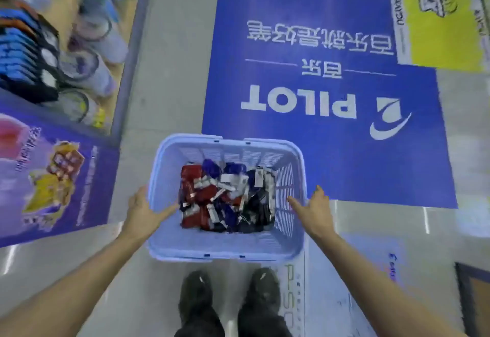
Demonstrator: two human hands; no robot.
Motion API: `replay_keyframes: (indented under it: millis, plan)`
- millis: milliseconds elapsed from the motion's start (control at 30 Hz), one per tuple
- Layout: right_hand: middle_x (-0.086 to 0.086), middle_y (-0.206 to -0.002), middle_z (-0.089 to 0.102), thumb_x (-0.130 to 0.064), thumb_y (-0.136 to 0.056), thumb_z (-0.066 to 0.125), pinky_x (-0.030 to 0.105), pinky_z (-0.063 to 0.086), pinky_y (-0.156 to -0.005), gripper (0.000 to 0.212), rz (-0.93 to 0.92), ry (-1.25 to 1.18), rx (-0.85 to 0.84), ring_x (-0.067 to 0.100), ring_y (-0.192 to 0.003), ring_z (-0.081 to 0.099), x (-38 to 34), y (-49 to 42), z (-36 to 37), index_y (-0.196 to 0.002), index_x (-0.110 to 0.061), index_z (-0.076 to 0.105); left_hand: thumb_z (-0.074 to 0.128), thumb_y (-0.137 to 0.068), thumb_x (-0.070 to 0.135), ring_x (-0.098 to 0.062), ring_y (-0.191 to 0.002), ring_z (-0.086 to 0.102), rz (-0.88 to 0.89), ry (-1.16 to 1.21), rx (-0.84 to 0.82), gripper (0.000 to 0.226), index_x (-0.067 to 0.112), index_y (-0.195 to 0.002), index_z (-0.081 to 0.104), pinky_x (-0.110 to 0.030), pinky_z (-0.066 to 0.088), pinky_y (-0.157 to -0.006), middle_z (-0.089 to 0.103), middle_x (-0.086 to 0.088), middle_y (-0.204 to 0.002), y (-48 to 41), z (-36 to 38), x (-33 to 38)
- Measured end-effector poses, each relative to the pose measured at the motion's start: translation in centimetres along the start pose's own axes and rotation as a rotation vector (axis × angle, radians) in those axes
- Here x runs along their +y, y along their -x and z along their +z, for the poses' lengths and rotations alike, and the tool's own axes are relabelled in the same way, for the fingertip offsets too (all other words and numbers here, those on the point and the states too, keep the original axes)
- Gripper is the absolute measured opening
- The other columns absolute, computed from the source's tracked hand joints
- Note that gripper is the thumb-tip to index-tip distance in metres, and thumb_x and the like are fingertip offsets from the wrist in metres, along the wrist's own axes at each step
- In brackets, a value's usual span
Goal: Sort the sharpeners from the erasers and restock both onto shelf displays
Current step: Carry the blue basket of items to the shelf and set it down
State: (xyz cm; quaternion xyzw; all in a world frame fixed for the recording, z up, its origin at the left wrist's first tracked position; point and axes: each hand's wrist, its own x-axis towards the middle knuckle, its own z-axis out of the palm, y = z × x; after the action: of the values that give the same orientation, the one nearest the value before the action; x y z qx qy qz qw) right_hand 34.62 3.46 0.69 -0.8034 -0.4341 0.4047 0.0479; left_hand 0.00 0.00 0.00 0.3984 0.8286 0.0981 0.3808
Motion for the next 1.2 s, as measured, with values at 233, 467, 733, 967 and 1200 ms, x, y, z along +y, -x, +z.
replay_keyframes:
  millis: [233,467,733,967,1200]
  plan:
    - [0.007,-0.072,0.040,-0.038,-0.090,0.060,0.036,0.029,-0.059,0.042,0.034,-0.204,0.205,0.029,-0.070,0.043,1.7,-0.4,3.5,-0.087,-0.004,0.037,0.076,-0.069,0.053,-0.037,-0.093,0.057,-0.151,-0.069,0.137,0.069,0.002,-0.105,0.047,-0.045,0.047,-0.077,0.055,-0.017,-0.104,-1.3,1.3,-0.9]
    - [0.013,-0.073,0.049,-0.027,-0.091,0.060,0.036,0.028,-0.056,0.031,0.041,-0.110,0.209,0.032,-0.068,0.046,-3.1,4.8,-7.5,-0.084,-0.002,0.043,0.071,-0.083,0.028,-0.042,-0.079,0.055,-0.035,0.007,0.178,0.037,0.000,-0.081,0.047,-0.042,0.037,-0.064,0.054,-0.019,-0.074,5.9,-7.2,5.8]
    - [0.002,-0.063,0.043,-0.029,-0.090,0.063,0.028,0.029,-0.046,0.035,0.056,-0.254,0.129,0.016,-0.052,0.039,-12.1,19.8,-27.7,-0.071,-0.014,0.037,0.073,-0.082,0.029,-0.033,-0.062,0.049,-0.029,0.143,0.160,0.046,-0.009,-0.078,0.049,-0.037,0.031,-0.053,0.055,-0.030,-0.073,21.0,-22.8,19.9]
    - [0.006,-0.062,0.041,-0.037,-0.085,0.067,0.031,0.029,-0.047,0.043,-0.026,-0.253,0.209,0.020,-0.053,0.036,-20.1,20.6,-40.0,-0.073,-0.007,0.039,0.067,-0.087,0.025,-0.020,-0.049,0.031,0.095,0.165,0.215,0.048,0.012,-0.059,0.031,-0.035,0.021,-0.049,0.032,-0.006,-0.053,23.4,-32.1,34.0]
    - [0.008,-0.064,0.047,-0.041,-0.085,0.066,0.035,0.037,-0.054,0.043,-0.126,-0.285,0.269,0.024,-0.057,0.044,-30.6,11.5,-46.8,-0.075,-0.007,0.043,0.063,-0.090,0.029,-0.024,-0.052,0.034,0.177,0.225,0.193,0.038,0.005,-0.068,0.043,-0.034,0.024,-0.050,0.035,-0.009,-0.057,14.2,-36.3,45.3]
